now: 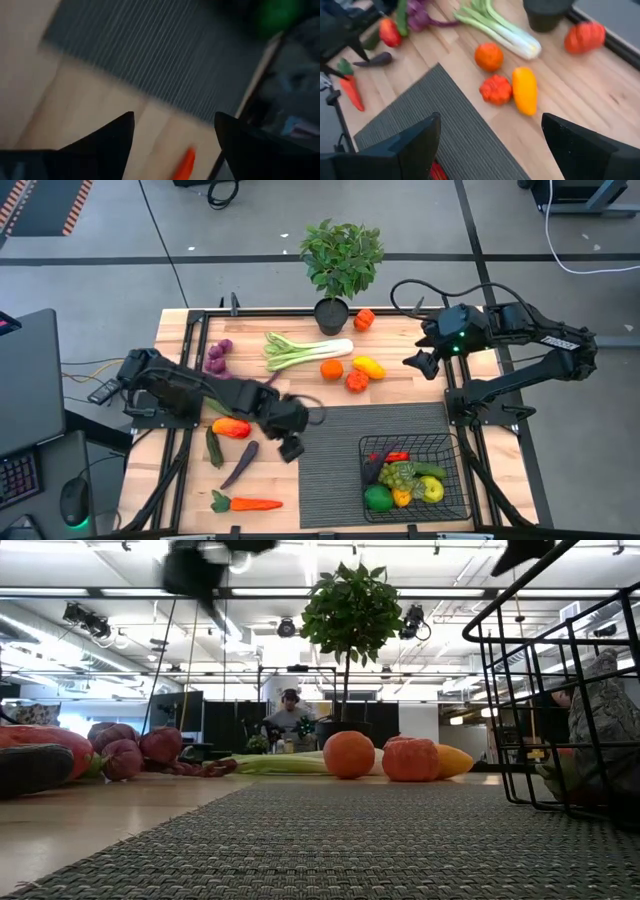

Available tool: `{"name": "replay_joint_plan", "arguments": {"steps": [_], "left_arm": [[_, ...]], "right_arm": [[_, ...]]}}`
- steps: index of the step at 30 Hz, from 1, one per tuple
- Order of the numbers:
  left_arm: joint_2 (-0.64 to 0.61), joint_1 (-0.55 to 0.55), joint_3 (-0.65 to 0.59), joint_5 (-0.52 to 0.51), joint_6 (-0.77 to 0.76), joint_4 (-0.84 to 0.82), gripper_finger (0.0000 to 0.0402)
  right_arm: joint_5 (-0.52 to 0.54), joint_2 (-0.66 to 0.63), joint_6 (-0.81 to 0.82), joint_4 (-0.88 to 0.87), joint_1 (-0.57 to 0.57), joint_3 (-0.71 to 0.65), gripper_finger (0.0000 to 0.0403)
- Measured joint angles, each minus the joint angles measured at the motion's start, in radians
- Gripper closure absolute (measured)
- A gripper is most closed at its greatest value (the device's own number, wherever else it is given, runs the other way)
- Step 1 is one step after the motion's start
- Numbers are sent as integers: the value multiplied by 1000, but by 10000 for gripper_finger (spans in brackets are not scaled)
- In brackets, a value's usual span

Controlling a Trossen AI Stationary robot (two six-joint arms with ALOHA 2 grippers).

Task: Build produce basket
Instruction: Put the purple eggplant into the black wire basket

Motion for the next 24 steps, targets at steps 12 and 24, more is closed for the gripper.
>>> {"name": "replay_joint_plan", "arguments": {"steps": [12,24], "left_arm": [[1,-173,-196,159,-287,-62,128],[-5,-261,-406,157,-453,48,156]], "right_arm": [[0,18,-132,86,1,0,54],[-16,19,-17,76,32,0,54]]}}
